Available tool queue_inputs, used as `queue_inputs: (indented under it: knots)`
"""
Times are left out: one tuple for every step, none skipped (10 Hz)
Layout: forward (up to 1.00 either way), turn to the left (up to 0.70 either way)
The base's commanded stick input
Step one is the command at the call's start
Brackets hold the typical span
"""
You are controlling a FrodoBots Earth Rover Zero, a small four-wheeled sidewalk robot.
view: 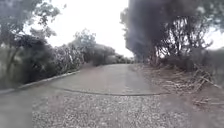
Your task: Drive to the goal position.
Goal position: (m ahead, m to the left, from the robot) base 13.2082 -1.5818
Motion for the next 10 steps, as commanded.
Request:
queue_inputs:
  knots:
    - [0.85, -0.34]
    - [0.85, 0.00]
    - [0.85, 0.00]
    - [0.85, 0.00]
    - [0.85, 0.00]
    - [0.85, 0.00]
    - [0.85, 0.00]
    - [0.85, 0.00]
    - [0.85, 0.00]
    - [0.85, 0.00]
